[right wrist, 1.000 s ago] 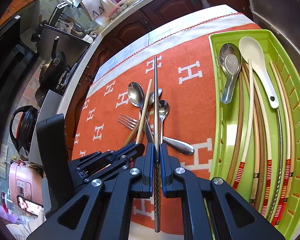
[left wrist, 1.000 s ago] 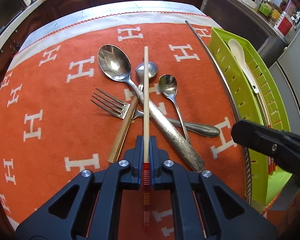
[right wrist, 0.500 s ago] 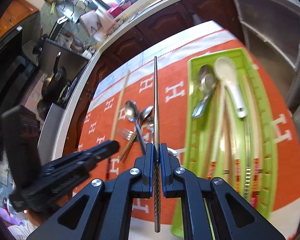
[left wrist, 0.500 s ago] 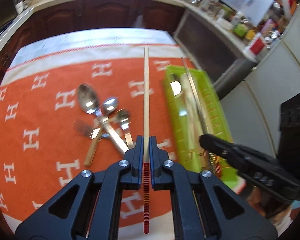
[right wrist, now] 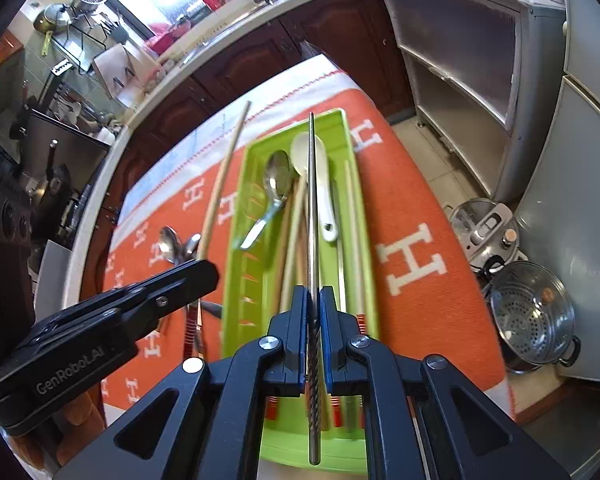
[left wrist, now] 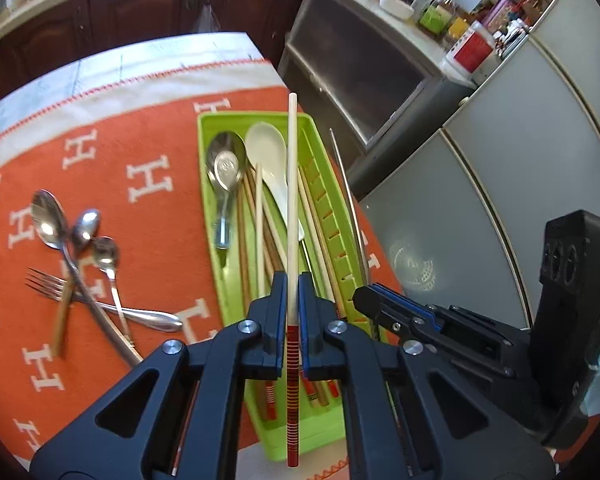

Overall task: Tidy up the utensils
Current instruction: 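Carry both chopsticks into the green tray and open both tools, then move both tools back over the spoons and fork on the cloth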

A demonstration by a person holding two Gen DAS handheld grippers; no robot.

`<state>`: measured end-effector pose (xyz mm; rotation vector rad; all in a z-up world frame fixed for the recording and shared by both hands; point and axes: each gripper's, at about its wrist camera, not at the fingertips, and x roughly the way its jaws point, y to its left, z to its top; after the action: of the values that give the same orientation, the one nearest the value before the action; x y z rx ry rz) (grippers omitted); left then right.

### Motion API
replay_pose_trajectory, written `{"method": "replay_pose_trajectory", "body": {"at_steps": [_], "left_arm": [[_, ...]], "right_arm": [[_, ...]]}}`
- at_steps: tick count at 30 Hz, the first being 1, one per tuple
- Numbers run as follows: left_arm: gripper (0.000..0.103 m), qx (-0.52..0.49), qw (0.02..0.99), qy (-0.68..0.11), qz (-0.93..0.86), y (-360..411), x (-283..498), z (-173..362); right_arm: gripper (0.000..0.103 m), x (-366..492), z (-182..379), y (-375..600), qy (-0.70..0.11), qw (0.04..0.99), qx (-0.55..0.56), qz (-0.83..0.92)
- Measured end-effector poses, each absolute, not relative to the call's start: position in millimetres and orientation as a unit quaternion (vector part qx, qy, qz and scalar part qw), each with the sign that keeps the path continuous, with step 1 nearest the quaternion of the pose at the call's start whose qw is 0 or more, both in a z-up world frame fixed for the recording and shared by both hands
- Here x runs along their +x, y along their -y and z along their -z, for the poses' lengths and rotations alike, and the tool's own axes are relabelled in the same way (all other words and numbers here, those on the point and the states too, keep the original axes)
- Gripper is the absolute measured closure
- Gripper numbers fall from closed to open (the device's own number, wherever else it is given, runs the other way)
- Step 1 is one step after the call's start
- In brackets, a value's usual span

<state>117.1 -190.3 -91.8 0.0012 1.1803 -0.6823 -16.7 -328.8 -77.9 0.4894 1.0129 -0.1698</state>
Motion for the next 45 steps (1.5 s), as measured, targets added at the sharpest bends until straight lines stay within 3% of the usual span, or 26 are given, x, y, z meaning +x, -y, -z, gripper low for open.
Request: {"method": "replay_pose_trajectory", "body": {"at_steps": [9,13,14,15,18,32,45], "left_arm": [[0.099,0.018,0.767,-0.569,0.296,202.9,118.8,119.5],[0.094,0.033,0.767,-0.571,0.289,197.2,113.9,118.2],[0.084,0.038,0.77,-0.568,0.288,195.1,111.3,116.1],[0.066,0.041,0.773,-0.564,0.287,192.1,109.2,113.5],[0.049,0.045,0.789,-0.547,0.277,180.3,103.0,102.6],[0.048,0.031,0.824,-0.52,0.223,108.0,94.9,78.7],[0.047,0.014,0.865,-0.484,0.128,12.1,92.3,68.5]], "right_arm": [[0.096,-3.0,91.8,342.1,-0.493,0.835,0.228,0.086],[0.089,5.0,97.4,343.1,-0.49,0.832,0.239,0.101],[0.088,4.9,97.3,344.3,-0.487,0.833,0.243,0.101],[0.087,4.7,96.9,344.6,-0.485,0.834,0.243,0.103],[0.082,1.5,92.9,342.1,-0.48,0.84,0.226,0.114],[0.07,-8.9,77.8,290.2,-0.478,0.853,0.194,0.08],[0.069,11.2,73.9,217.0,-0.497,0.856,0.14,0.022]]}}
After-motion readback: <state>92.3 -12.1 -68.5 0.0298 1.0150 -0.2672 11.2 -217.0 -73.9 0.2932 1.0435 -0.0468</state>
